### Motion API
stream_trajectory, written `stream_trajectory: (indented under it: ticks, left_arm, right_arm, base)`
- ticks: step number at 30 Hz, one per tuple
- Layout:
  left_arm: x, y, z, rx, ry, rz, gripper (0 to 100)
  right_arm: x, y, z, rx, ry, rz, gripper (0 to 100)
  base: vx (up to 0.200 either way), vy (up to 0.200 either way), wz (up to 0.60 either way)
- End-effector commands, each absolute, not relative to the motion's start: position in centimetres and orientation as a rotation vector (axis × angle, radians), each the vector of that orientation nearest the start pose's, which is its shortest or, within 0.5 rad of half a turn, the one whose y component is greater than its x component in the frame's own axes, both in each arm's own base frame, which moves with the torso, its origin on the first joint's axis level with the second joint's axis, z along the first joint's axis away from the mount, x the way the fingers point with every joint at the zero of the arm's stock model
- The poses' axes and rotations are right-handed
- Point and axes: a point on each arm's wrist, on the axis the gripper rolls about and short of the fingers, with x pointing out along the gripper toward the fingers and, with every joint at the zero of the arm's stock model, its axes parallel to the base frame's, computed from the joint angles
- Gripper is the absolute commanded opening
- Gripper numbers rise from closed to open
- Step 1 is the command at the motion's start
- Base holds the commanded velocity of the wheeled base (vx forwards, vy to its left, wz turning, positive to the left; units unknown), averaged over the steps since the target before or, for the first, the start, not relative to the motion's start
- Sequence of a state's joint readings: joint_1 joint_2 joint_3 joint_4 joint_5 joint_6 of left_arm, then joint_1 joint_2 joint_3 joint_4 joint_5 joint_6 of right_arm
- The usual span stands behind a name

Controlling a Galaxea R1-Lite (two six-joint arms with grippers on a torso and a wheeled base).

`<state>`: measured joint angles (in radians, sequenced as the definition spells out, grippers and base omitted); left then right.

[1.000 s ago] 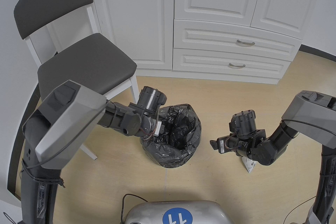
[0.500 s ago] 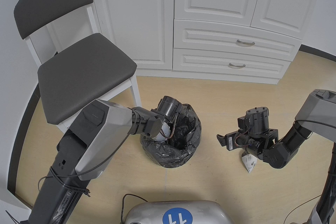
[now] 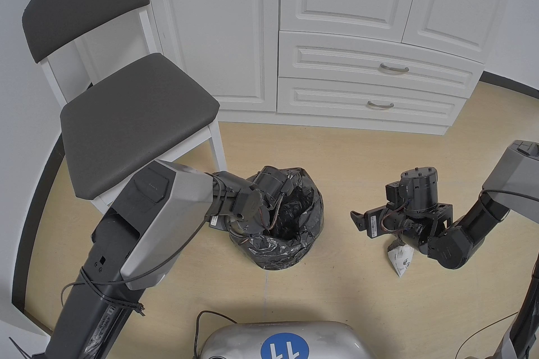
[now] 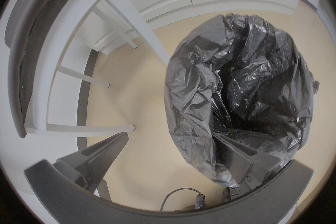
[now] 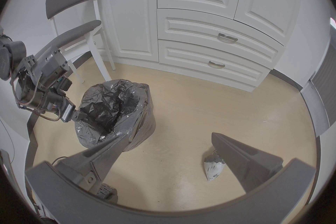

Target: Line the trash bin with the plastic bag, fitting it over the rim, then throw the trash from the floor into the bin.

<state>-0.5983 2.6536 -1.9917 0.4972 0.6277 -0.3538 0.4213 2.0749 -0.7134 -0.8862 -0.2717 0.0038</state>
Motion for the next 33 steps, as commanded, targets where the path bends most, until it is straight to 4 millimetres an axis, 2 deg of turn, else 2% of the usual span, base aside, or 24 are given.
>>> stream_trajectory:
  ticks: [1, 6, 9, 18, 23, 30, 33]
  left_arm:
    - [40.3, -26.0, 3.1, 0.296, 0.892, 0.199, 100]
    - [38.7, -25.0, 4.6, 0.295, 0.908, 0.199, 100]
    - [38.0, -24.7, 4.6, 0.301, 0.915, 0.198, 100]
    - [35.9, -23.2, 1.1, 0.284, 0.907, 0.185, 100]
    - [35.8, -22.9, 0.1, 0.273, 0.897, 0.187, 100]
    - [36.4, -21.9, -0.3, 0.25, 0.924, 0.191, 100]
    - [37.4, -21.0, -1.6, 0.245, 0.938, 0.222, 100]
  right_arm:
    - [31.8, 13.5, 6.6, -0.163, 0.433, 0.148, 100]
    - [31.8, 13.4, 6.7, -0.166, 0.43, 0.15, 100]
    - [31.7, 13.5, 6.7, -0.166, 0.432, 0.152, 100]
    - [31.1, 13.6, 6.6, -0.172, 0.436, 0.158, 100]
    - [31.0, 13.7, 6.5, -0.174, 0.44, 0.162, 100]
    - [31.0, 13.8, 6.4, -0.175, 0.441, 0.164, 100]
    - [31.0, 13.8, 6.4, -0.175, 0.441, 0.164, 100]
  base:
    - [0.0, 0.0, 0.0]
    - [0.0, 0.0, 0.0]
    - [0.0, 0.0, 0.0]
    - [0.0, 0.0, 0.0]
    - [0.0, 0.0, 0.0]
    - [0.0, 0.0, 0.0]
    - [0.0, 0.0, 0.0]
